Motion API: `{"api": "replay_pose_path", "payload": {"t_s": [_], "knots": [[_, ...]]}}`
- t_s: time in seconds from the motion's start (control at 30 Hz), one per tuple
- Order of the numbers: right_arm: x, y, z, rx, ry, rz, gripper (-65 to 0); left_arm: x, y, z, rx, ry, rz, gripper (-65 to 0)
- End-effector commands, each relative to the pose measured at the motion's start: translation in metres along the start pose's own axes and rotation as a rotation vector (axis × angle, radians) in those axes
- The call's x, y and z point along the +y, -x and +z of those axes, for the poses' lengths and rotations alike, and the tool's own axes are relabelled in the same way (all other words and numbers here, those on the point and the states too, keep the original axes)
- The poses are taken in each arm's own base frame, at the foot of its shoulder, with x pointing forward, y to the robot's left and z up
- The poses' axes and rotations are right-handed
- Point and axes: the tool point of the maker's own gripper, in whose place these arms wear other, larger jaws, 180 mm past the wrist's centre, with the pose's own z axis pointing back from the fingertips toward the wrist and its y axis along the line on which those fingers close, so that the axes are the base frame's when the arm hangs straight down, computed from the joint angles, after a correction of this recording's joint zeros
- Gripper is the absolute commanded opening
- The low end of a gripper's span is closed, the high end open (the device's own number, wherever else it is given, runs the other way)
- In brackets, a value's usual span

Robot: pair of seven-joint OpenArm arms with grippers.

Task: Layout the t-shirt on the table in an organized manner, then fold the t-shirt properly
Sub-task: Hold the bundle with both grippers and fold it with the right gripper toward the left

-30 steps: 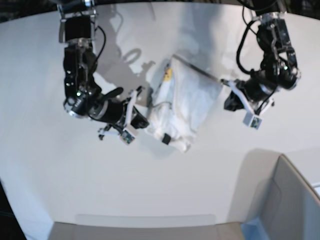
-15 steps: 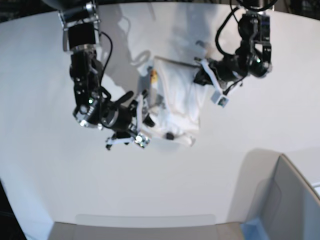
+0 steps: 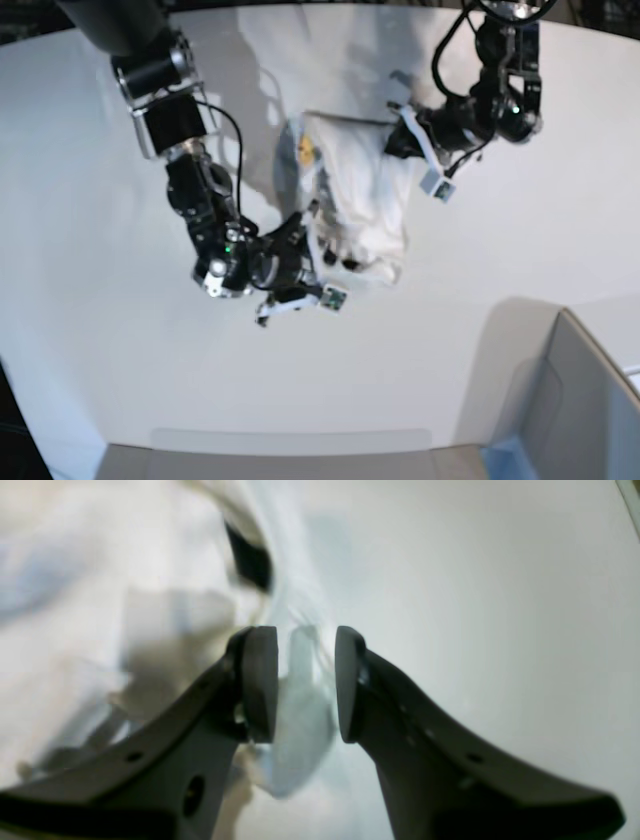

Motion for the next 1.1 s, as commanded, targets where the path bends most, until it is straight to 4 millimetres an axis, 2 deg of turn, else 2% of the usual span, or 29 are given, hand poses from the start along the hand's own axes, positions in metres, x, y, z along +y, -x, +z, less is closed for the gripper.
{"api": "replay_pose_path", "payload": {"t_s": [0.0, 0.1, 0.17, 0.27, 0.37, 0.5, 0.57, 0.67, 0.73, 0.83, 0.93, 1.0, 1.07], "knots": [[-0.014, -0.023, 0.012, -0.056, 0.036, 0.049, -46.1, 0.003, -0.004, 0.004, -0.004, -0.012, -0.016, -62.1], [-0.012, -0.039, 0.022, -0.099, 0.059, 0.084, -46.1, 0.002, -0.006, 0.004, -0.007, -0.010, -0.019, -62.1], [-0.011, -0.049, 0.030, -0.127, 0.076, 0.105, -46.1, 0.003, -0.016, 0.005, -0.024, -0.011, -0.029, -62.1], [-0.005, -0.050, 0.035, -0.150, 0.081, 0.106, -46.1, 0.004, -0.027, 0.005, -0.044, -0.013, -0.039, -62.0], [0.010, -0.039, 0.029, -0.138, 0.052, 0.085, -46.1, 0.005, -0.041, 0.007, -0.073, -0.017, -0.055, -62.0], [0.034, -0.012, 0.015, -0.095, -0.008, 0.033, -46.1, 0.002, -0.056, 0.006, -0.087, -0.011, -0.060, -62.0], [0.042, 0.000, 0.007, -0.100, -0.037, -0.013, -46.1, 0.006, -0.061, 0.010, -0.076, -0.023, -0.050, -62.0], [0.039, 0.021, -0.003, -0.119, -0.051, -0.131, -46.1, 0.008, -0.067, 0.014, -0.072, -0.032, -0.031, -62.0], [0.032, 0.042, -0.014, -0.108, -0.063, -0.223, -46.1, 0.007, -0.067, 0.017, -0.067, -0.036, -0.033, -62.0], [0.015, 0.056, -0.023, -0.090, -0.063, -0.289, -46.1, 0.008, -0.065, 0.018, -0.063, -0.041, -0.037, -62.0], [-0.004, 0.056, -0.018, -0.102, -0.031, -0.315, -46.1, 0.012, -0.052, 0.019, -0.036, -0.051, -0.029, -62.0], [-0.017, 0.045, -0.009, -0.134, 0.003, -0.304, -46.1, 0.015, -0.046, 0.020, -0.020, -0.058, -0.032, -62.0], [-0.023, 0.036, -0.004, -0.157, 0.020, -0.287, -46.1, 0.016, -0.044, 0.020, -0.013, -0.062, -0.031, -62.0]]}}
